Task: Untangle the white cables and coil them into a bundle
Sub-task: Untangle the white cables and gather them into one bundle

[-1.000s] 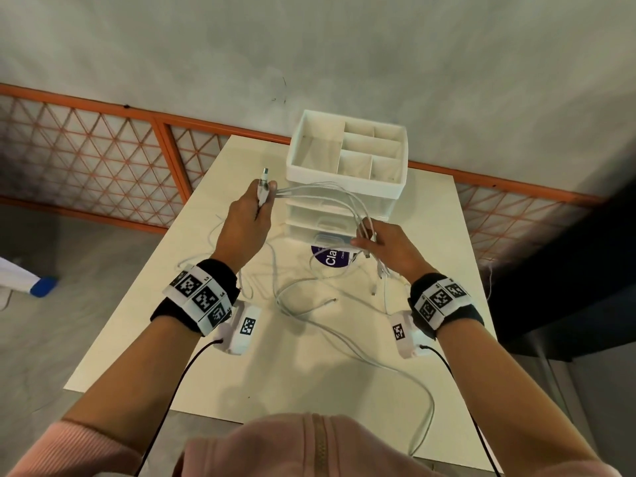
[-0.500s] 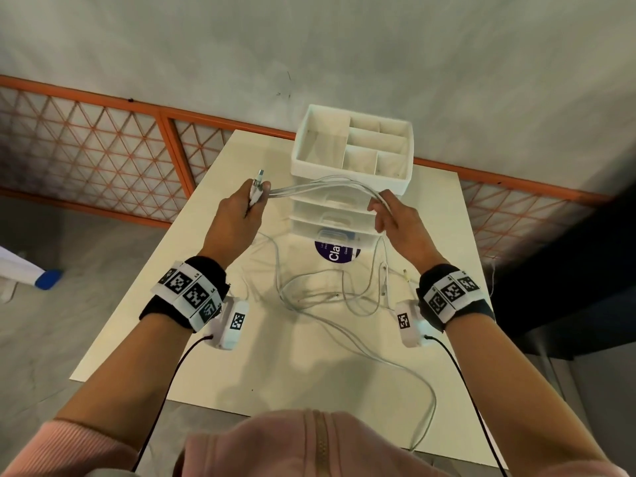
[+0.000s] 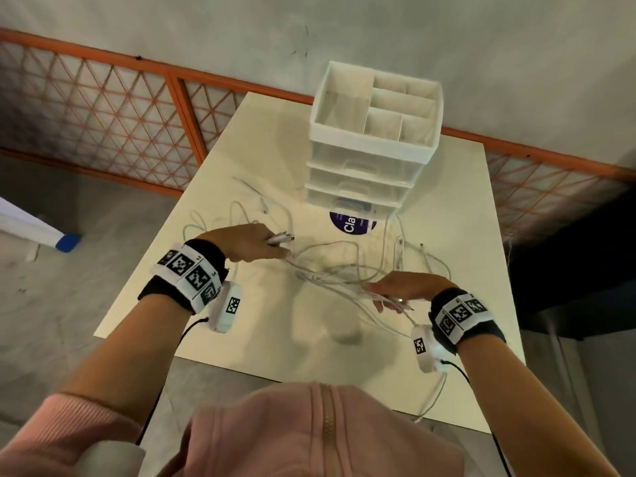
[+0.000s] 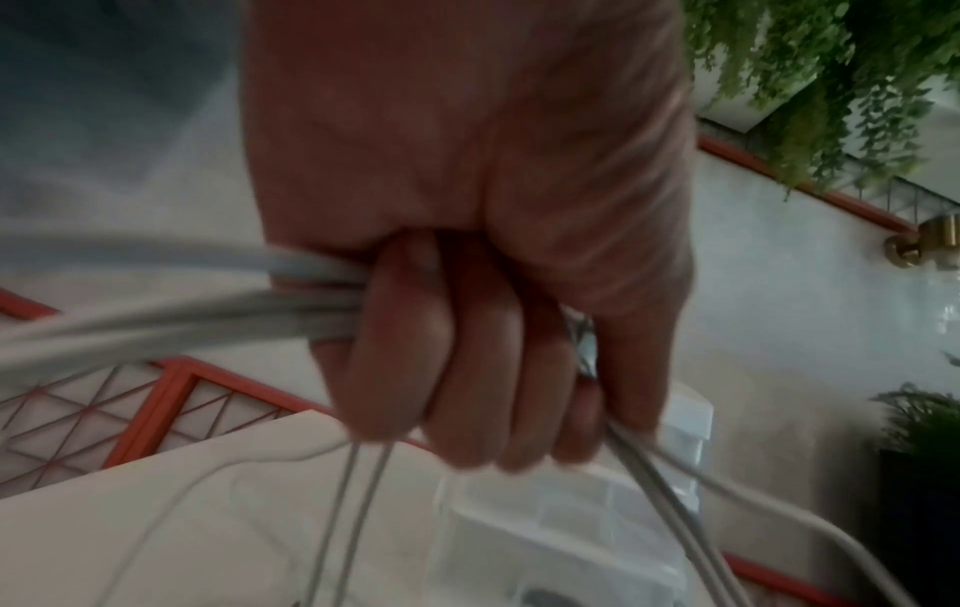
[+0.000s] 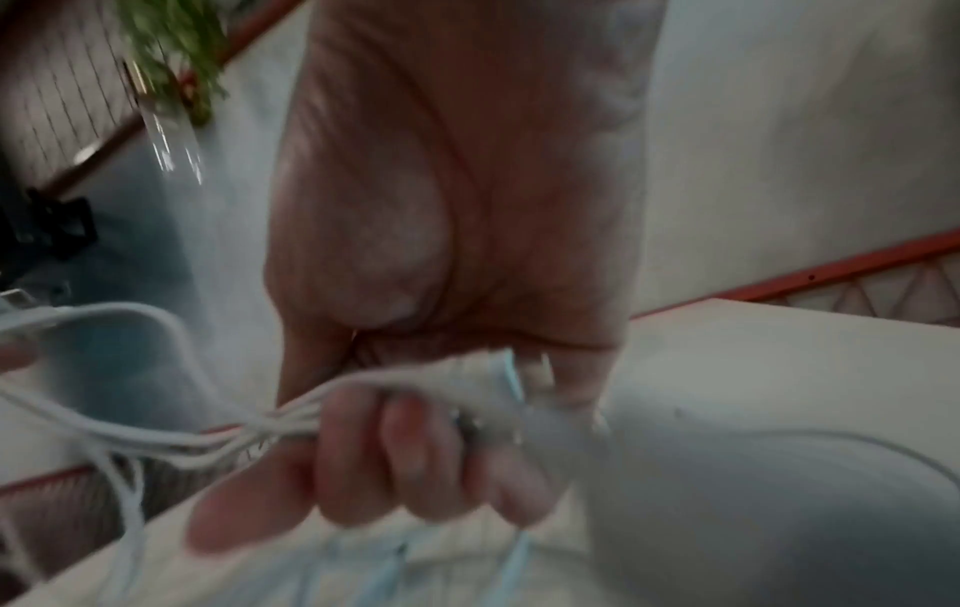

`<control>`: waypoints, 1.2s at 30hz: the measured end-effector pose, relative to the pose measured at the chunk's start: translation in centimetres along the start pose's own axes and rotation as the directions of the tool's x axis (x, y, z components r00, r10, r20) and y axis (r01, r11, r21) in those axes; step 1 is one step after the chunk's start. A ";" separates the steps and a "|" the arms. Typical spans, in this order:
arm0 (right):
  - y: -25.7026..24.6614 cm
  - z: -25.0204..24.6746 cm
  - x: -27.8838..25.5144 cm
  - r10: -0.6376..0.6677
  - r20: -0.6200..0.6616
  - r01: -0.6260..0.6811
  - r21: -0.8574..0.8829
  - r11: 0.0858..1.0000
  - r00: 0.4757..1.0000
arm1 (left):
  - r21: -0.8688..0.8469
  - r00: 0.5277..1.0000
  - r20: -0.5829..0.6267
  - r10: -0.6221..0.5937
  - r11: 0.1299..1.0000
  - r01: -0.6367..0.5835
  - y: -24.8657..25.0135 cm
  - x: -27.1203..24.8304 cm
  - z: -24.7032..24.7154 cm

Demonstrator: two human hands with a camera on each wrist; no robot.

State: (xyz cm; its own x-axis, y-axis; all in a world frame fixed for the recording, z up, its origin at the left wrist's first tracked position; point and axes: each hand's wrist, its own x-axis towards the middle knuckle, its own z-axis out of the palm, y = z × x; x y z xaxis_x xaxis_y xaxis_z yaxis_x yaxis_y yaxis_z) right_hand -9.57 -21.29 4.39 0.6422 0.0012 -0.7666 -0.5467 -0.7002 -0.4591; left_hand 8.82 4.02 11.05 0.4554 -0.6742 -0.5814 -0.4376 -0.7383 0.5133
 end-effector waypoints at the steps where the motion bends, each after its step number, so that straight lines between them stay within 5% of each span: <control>1: 0.1 0.6 0.3 0.026 0.040 -0.025 -0.007 1.000 0.999 | 0.012 0.997 0.068 -0.029 1.000 0.028 -0.1 0.1 0.7; 7: -2.2 0.0 0.8 0.079 -0.009 -0.079 -0.130 0.988 0.997 | 0.129 0.963 0.231 -0.139 0.985 0.111 0.1 0.7 3.8; 9: -3.4 -0.6 1.1 0.043 -0.198 -0.063 -0.100 0.993 0.979 | 0.117 0.948 0.281 -0.149 0.986 0.121 -0.1 0.8 4.4; 12: -5.2 -0.1 2.7 -0.144 -0.518 0.061 -0.174 0.983 0.843 | 0.127 0.946 0.283 -0.157 0.984 0.126 -0.6 0.6 5.2; 14: -6.3 1.2 4.3 -0.266 -0.510 0.214 -0.160 0.964 0.818 | 0.114 0.953 0.259 -0.156 0.985 0.130 -0.8 0.5 5.6; 17: -6.8 3.4 6.9 -0.363 -0.311 0.286 -0.265 0.921 0.878 | 0.105 0.968 0.191 -0.164 0.984 0.146 -0.9 0.4 6.1; 20: -6.4 4.1 8.4 -0.315 -0.318 0.226 -0.288 0.931 0.894 | 0.073 0.979 0.122 -0.166 0.985 0.157 -1.1 0.5 6.2; 25: -5.8 2.1 8.2 -0.175 -0.575 0.052 -0.225 0.973 0.799 | 0.064 0.975 0.117 -0.188 0.981 0.181 -1.6 0.8 6.5; 29: -3.7 0.1 8.3 0.068 -0.669 -0.070 0.024 0.997 0.740 | 0.049 0.977 0.098 -0.188 0.982 0.184 -1.7 1.3 6.5; 33: -4.1 -1.1 7.3 0.068 -0.248 -0.118 -0.194 0.974 0.966 | 0.048 0.980 0.085 -0.180 0.983 0.177 -2.2 1.9 6.6; 34: -4.8 -1.0 7.1 0.043 -0.177 -0.091 -0.272 0.958 0.983 | 0.050 0.980 0.084 -0.182 0.983 0.179 -2.2 2.1 6.7; 36: -6.6 -0.1 7.3 -0.087 -0.246 0.013 -0.288 0.957 0.965 | 0.056 0.978 0.073 -0.194 0.980 0.190 -2.4 2.4 6.8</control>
State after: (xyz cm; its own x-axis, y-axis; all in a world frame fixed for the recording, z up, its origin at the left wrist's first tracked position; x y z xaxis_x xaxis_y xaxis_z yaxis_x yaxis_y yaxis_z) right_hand -1.20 -16.77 1.86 0.7994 -0.1137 -0.5899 -0.3606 -0.8762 -0.3198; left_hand 5.65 4.35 4.10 0.4742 -0.5149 -0.7142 -0.3861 -0.8506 0.3570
